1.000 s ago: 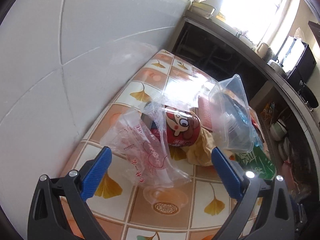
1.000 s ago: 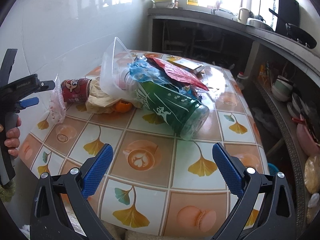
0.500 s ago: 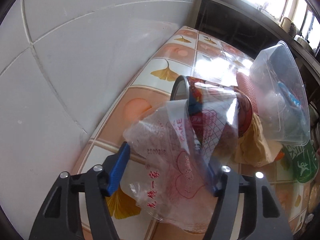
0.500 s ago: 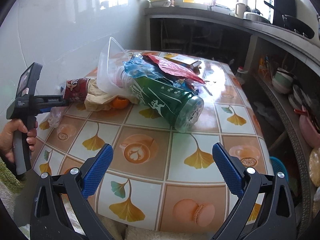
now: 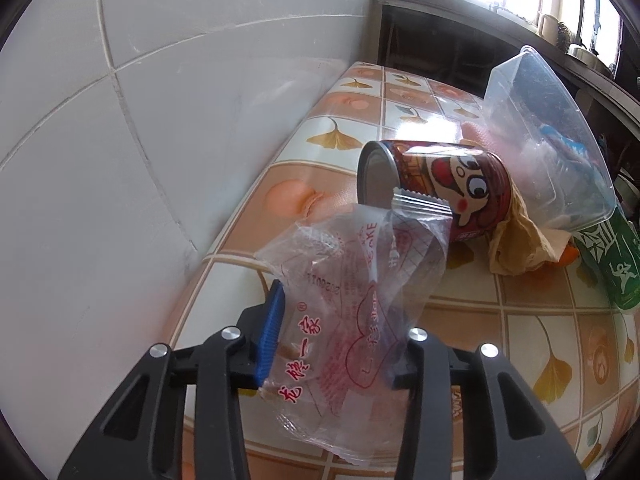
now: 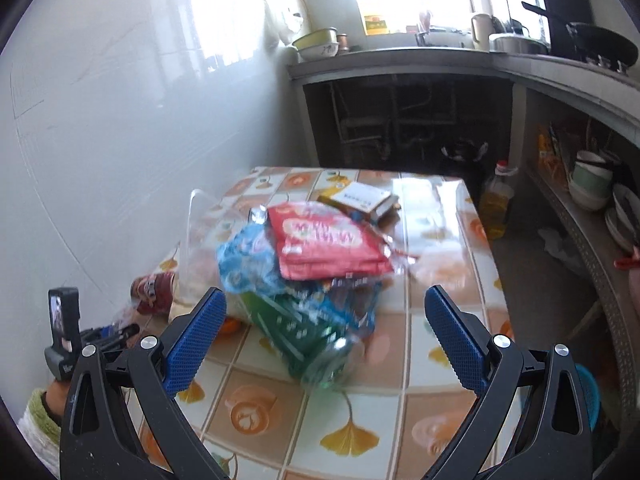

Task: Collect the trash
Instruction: 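Grasp the yellow-white medicine box with the right gripper and lift it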

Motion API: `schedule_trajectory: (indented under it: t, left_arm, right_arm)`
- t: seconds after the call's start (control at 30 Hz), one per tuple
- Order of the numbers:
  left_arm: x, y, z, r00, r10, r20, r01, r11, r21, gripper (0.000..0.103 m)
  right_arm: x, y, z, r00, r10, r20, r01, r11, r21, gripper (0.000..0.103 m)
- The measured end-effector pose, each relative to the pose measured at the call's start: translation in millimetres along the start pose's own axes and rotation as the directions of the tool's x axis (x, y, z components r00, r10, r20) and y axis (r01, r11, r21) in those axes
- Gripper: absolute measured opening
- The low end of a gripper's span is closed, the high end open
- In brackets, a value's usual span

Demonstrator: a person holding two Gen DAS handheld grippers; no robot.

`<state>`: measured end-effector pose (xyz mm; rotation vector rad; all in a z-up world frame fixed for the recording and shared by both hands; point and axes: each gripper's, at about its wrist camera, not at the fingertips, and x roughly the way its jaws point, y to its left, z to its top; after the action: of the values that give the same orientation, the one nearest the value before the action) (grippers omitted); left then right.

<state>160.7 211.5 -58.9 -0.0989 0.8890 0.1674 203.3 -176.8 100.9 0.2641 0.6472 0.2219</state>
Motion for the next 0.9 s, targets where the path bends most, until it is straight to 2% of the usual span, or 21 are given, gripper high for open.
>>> schedule_trajectory:
  t: [0.1,0.2,0.27,0.3,0.47,0.53,0.77,0.9]
  left_arm:
    - [-2.8,3.6,0.2,1.0,-0.026,-0.002,0.026,1.0,0.001,0.037]
    - [-4.4,9.0,0.8,0.998,-0.067,-0.009,0.067,0.998,-0.01,0.036]
    - [-4.2,14.2,1.5,0.996,-0.091,-0.015,0.091,0.996,-0.023,0.035]
    - [-3.6,15.1,2.2,0.995,-0.095,-0.016,0.095,0.995,-0.024,0.035]
    - [-6.8,19.4,0.6,0.993,-0.118,-0.024,0.118,0.993,-0.024,0.034]
    - [-8.0,20.2,0.2,0.991,-0.13,-0.028,0.129,0.991,-0.022,0.034]
    - [-8.3,26.4,1.2,0.985,-0.171,-0.009,0.17,0.985,-0.036,0.032]
    - [-9.4,27.5,0.2,0.979,-0.205,0.015,0.205,0.977,-0.051,0.032]
  right_arm:
    - [36.9,-3.3,48.6,0.999,0.042,-0.013,-0.043,0.995,-0.086,0.095]
    - [98.4,-3.6,90.4,0.989,0.088,-0.116,-0.107,0.98,-0.168,0.095]
    - [151.1,-2.8,111.1,0.97,0.111,-0.217,-0.157,0.964,-0.213,0.095]
    - [175.1,-4.3,116.0,0.962,0.098,-0.254,-0.158,0.961,-0.226,0.095]
    - [285.9,-8.5,123.1,0.908,0.0,-0.419,-0.142,0.941,-0.308,0.095]
    - [315.2,-13.2,124.2,0.883,0.004,-0.469,-0.162,0.941,-0.297,0.095]
    - [374.6,-11.1,119.2,0.809,-0.018,-0.587,-0.224,0.914,-0.337,0.095]
    - [389.5,-17.0,117.2,0.794,-0.051,-0.606,-0.188,0.927,-0.324,0.095]
